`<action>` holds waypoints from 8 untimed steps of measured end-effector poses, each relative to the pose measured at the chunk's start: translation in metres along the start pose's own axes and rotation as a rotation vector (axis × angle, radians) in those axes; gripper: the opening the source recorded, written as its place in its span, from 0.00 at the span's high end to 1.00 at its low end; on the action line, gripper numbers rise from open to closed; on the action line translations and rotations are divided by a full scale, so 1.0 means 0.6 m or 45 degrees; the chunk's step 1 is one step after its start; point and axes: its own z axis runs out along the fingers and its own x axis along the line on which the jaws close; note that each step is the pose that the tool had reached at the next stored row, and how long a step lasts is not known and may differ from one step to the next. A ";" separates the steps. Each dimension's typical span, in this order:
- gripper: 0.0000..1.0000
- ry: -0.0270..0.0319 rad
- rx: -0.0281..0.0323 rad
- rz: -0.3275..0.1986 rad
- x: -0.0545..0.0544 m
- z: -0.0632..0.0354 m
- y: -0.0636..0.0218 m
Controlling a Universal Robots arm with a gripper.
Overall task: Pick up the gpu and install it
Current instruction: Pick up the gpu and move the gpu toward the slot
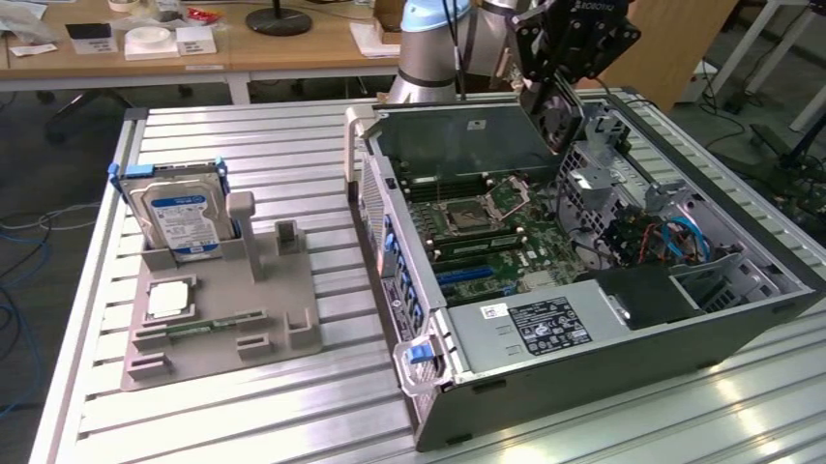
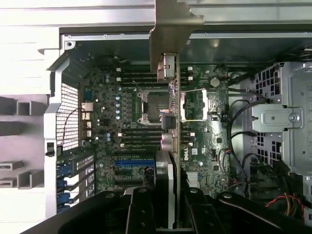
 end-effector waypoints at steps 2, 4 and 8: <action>0.72 0.0001 0.0003 0.000 -0.001 0.000 0.000; 0.72 0.0001 0.0003 0.000 -0.001 0.000 0.000; 0.72 0.0001 0.0002 0.000 -0.001 0.000 0.000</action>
